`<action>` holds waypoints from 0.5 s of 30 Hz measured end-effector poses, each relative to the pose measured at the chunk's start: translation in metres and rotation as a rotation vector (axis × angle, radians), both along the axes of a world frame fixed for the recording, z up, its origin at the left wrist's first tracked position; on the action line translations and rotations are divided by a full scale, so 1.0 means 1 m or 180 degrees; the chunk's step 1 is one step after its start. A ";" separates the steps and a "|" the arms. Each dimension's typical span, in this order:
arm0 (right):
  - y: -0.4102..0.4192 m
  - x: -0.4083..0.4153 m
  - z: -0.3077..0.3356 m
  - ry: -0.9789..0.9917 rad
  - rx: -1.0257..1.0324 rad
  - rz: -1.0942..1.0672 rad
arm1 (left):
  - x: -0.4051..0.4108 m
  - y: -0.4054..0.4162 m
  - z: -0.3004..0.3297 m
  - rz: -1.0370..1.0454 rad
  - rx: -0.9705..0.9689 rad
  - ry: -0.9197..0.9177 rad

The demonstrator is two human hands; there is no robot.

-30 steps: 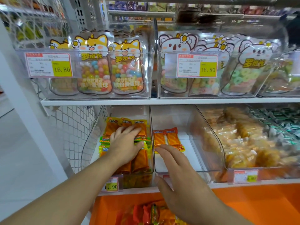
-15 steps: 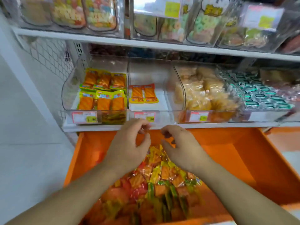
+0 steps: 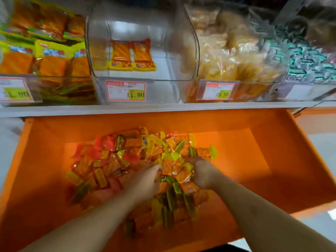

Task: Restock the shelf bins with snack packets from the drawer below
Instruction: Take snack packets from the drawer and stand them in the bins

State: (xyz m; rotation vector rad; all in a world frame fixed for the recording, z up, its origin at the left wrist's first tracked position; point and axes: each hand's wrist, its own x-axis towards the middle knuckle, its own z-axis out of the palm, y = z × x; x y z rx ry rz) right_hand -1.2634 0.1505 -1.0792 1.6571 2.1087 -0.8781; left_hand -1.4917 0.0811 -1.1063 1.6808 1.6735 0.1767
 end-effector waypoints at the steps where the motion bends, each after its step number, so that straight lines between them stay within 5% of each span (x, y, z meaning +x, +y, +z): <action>1: 0.003 0.001 -0.011 -0.0103 0.0012 0.0117 | 0.005 0.010 -0.008 -0.0021 -0.0006 -0.0033; 9: 0.051 0.007 -0.064 -0.0621 0.0563 -0.0545 | 0.045 0.056 -0.055 0.0085 -0.0122 0.0192; 15: 0.060 0.029 -0.086 -0.0696 0.0314 -0.0804 | 0.052 0.061 -0.076 0.0477 0.0040 0.0255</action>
